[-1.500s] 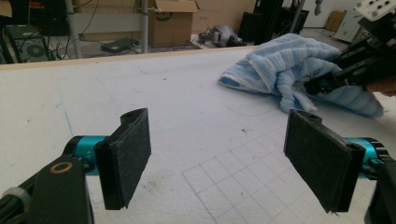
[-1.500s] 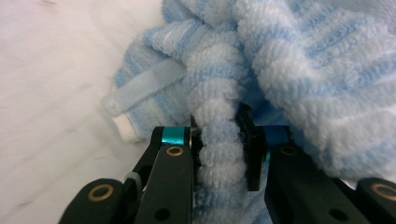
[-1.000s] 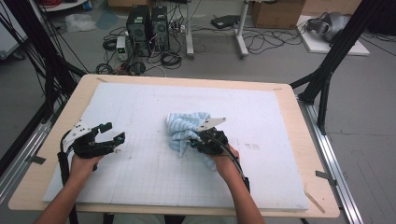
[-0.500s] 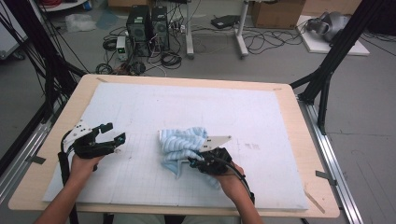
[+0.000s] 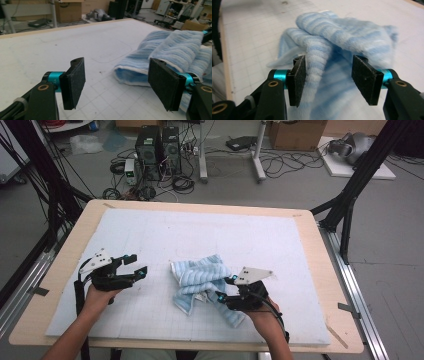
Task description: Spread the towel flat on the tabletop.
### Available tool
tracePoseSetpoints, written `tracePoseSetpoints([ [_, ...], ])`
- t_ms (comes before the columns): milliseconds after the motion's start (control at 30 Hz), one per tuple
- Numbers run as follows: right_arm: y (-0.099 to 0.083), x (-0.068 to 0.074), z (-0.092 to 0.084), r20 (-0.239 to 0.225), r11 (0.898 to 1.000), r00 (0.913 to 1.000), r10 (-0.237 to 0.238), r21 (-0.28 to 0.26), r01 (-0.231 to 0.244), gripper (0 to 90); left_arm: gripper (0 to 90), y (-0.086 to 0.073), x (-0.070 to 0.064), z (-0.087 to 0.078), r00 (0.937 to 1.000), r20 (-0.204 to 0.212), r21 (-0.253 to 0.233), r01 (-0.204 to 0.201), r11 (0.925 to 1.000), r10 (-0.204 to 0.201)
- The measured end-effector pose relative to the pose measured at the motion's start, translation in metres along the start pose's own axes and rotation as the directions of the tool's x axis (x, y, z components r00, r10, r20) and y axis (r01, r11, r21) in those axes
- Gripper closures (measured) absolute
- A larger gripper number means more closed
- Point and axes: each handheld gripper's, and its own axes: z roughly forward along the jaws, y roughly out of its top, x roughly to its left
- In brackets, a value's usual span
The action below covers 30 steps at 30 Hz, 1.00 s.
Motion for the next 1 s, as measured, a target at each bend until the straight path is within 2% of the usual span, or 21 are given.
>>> tracePoseSetpoints([
  [133,-0.008,-0.01,-0.008,0.033,0.999,0.9989,0.032,-0.013,-0.032,45.4,33.1,0.008,-0.009,0.013,0.9981,0.059,0.007,-0.018,0.9998,0.018],
  [233,-0.011,-0.013,-0.012,0.038,0.999,0.9982,0.046,-0.025,-0.045,45.6,36.3,0.011,-0.012,0.019,0.9969,0.076,0.007,-0.024,0.9997,0.023],
  [267,-0.013,-0.017,-0.017,0.058,0.998,0.997,0.052,-0.04,-0.049,45.6,38.8,0.012,-0.014,0.024,0.9956,0.091,0.006,-0.024,0.9997,0.023],
  [367,-0.015,-0.019,-0.02,0.075,0.997,0.9951,0.064,-0.044,-0.06,45.4,39.6,0.014,-0.022,0.039,0.9908,0.133,0.037,-0.03,0.9988,0.025],
  [400,-0.017,-0.022,-0.021,0.089,0.997,0.9934,0.073,-0.048,-0.069,45.0,39.6,0.014,-0.03,0.051,0.9864,0.161,0.071,-0.047,0.9964,0.035],
  [433,-0.017,-0.022,-0.021,0.089,0.997,0.9934,0.073,-0.048,-0.069,45.0,39.4,0.014,-0.03,0.051,0.9864,0.161,0.071,-0.047,0.9964,0.035],
  [467,-0.021,-0.024,-0.021,0.098,0.996,0.9914,0.087,-0.045,-0.083,44.5,38.8,0.015,-0.038,0.062,0.981,0.188,0.096,-0.065,0.9933,0.046],
  [500,-0.021,-0.024,-0.021,0.098,0.996,0.9914,0.087,-0.045,-0.083,44.5,37.8,0.015,-0.038,0.062,0.981,0.188,0.096,-0.065,0.9933,0.046],
  [533,-0.024,-0.027,-0.021,0.107,0.995,0.9898,0.094,-0.042,-0.09,44.1,35.6,0.017,-0.046,0.073,0.9765,0.209,0.119,-0.079,0.9898,0.053],
  [600,-0.026,-0.029,-0.021,0.109,0.994,0.9888,0.102,-0.039,-0.098,43.9,31.7,0.017,-0.053,0.083,0.9724,0.227,0.142,-0.087,0.986,0.053],
  [633,-0.026,-0.029,-0.021,0.109,0.994,0.9888,0.102,-0.039,-0.098,43.9,29.1,0.017,-0.053,0.083,0.9724,0.227,0.142,-0.087,0.986,0.053],
  [700,-0.027,-0.03,-0.021,0.114,0.994,0.9878,0.106,-0.04,-0.102,43.5,28.5,0.016,-0.06,0.094,0.9718,0.224,0.186,-0.117,0.9755,0.074],
  [733,-0.028,-0.03,-0.021,0.117,0.993,0.9867,0.114,-0.041,-0.109,42.8,31.7,0.014,-0.066,0.102,0.9675,0.227,0.228,-0.163,0.9599,0.11],
  [767,-0.028,-0.03,-0.021,0.117,0.993,0.9867,0.114,-0.041,-0.109,42.8,35.3,0.014,-0.066,0.102,0.9675,0.227,0.228,-0.163,0.9599,0.11],
  [800,-0.028,-0.03,-0.02,0.117,0.993,0.9869,0.112,-0.04,-0.108,42.7,41.5,0.012,-0.069,0.107,0.9618,0.243,0.258,-0.19,0.9472,0.127],
  [833,-0.028,-0.03,-0.02,0.117,0.993,0.9869,0.112,-0.04,-0.108,42.7,49.2,0.012,-0.069,0.107,0.9618,0.243,0.258,-0.19,0.9472,0.127],
  [867,-0.028,-0.031,-0.02,0.114,0.993,0.9873,0.11,-0.041,-0.106,42.7,59.6,0.011,-0.07,0.109,0.9596,0.246,0.272,-0.203,0.9406,0.136],
  [900,-0.028,-0.031,-0.02,0.114,0.993,0.9873,0.11,-0.041,-0.106,42.7,59.6,0.01,-0.07,0.11,0.9584,0.247,0.28,-0.212,0.9365,0.143],
  [933,-0.028,-0.03,-0.019,0.112,0.993,0.9875,0.111,-0.04,-0.107,42.7,68.0,0.009,-0.07,0.11,0.9547,0.254,0.289,-0.228,0.9299,0.155],
  [967,-0.028,-0.031,-0.019,0.109,0.993,0.9877,0.113,-0.038,-0.109,42.8,79.1,0.009,-0.07,0.11,0.9507,0.262,0.284,-0.24,0.9283,0.166],
  [1000,-0.029,-0.031,-0.017,0.108,0.994,0.9879,0.111,-0.036,-0.107,42.8,82.5,0.01,-0.07,0.11,0.9523,0.265,0.275,-0.226,0.9345,0.152],
])
